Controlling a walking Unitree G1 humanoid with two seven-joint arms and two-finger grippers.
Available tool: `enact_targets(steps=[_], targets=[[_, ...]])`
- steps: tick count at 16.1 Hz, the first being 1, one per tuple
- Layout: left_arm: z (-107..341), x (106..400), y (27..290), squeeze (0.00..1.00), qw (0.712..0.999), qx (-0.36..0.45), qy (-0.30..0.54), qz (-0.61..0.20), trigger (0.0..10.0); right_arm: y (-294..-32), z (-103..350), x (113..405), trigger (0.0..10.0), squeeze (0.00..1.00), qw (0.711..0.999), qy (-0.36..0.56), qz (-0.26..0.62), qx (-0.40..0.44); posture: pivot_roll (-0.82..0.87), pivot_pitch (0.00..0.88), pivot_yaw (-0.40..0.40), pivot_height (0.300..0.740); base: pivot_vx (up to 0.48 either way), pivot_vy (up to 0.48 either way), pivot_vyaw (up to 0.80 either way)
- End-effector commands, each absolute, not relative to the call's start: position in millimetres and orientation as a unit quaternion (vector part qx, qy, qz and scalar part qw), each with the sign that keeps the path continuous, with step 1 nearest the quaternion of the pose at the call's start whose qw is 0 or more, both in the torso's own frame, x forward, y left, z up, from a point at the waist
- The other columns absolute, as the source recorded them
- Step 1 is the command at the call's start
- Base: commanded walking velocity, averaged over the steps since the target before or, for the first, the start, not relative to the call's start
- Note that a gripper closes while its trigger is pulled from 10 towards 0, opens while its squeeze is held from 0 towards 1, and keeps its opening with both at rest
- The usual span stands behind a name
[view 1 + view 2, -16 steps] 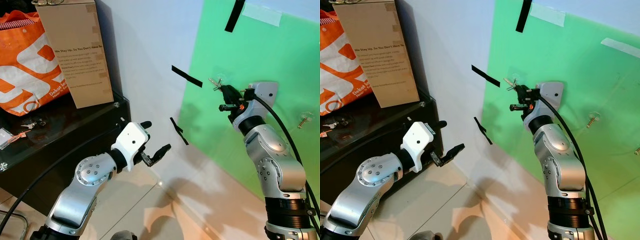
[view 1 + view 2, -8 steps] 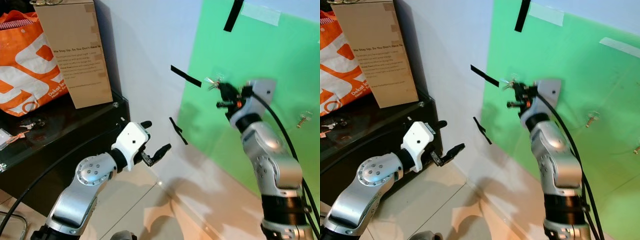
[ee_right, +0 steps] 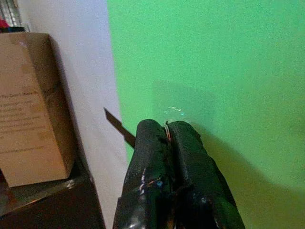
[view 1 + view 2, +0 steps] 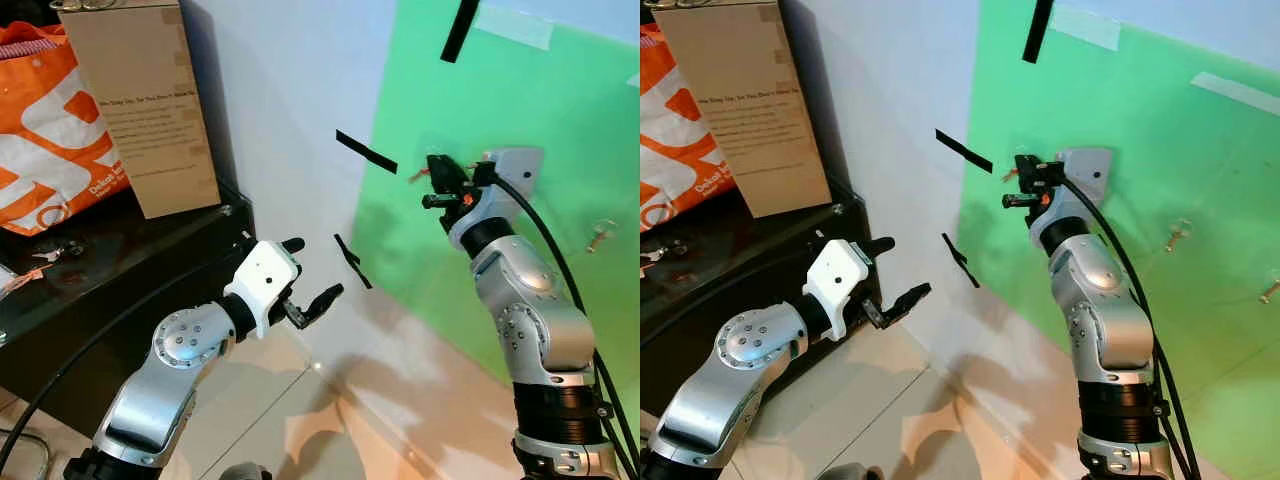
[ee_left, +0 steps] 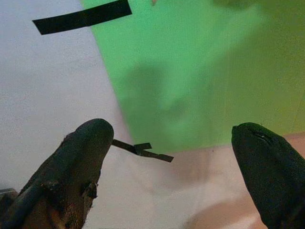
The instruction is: Hang keys on a hook
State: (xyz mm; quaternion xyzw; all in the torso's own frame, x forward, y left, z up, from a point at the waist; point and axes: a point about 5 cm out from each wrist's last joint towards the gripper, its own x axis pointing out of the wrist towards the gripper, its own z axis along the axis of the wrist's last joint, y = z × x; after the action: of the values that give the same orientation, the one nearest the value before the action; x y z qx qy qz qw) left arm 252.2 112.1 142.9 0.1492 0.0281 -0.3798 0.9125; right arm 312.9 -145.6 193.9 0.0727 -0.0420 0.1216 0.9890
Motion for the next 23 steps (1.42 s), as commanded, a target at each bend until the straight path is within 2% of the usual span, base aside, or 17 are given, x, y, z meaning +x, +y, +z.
enact_targets(steps=[1,4,8,18,21,23], targets=[[143,253,112,0.00,0.912,0.154,0.026,-0.379,10.0,-141,200,314,10.0,0.00,0.987,-0.052,0.132,0.070,0.05,0.000,-0.051,0.740,0.000,0.000,0.00],[143,252,111,0.00,0.912,0.154,0.026,-0.380,10.0,-134,200,315,10.0,0.00,0.986,-0.053,0.145,0.068,0.05,0.000,-0.054,0.740,0.000,0.000,0.00],[143,250,112,0.00,0.912,0.155,0.025,-0.378,10.0,-138,196,314,10.0,0.00,0.987,-0.046,0.139,0.064,0.05,0.000,-0.060,0.740,0.000,0.000,0.00],[143,250,111,0.00,0.911,0.158,0.026,-0.381,10.0,-167,174,307,10.0,0.00,0.994,-0.013,0.094,0.051,0.05,0.000,-0.053,0.740,0.000,0.000,0.00],[143,251,110,0.00,0.911,0.158,0.025,-0.381,10.0,-165,178,307,10.0,0.00,0.993,-0.023,0.102,0.061,0.05,0.000,-0.049,0.740,0.000,0.000,0.00],[144,251,111,0.00,0.911,0.158,0.025,-0.380,10.0,-161,184,305,10.0,0.00,0.985,-0.037,0.132,0.100,0.05,0.000,-0.050,0.740,0.000,0.000,0.00]])
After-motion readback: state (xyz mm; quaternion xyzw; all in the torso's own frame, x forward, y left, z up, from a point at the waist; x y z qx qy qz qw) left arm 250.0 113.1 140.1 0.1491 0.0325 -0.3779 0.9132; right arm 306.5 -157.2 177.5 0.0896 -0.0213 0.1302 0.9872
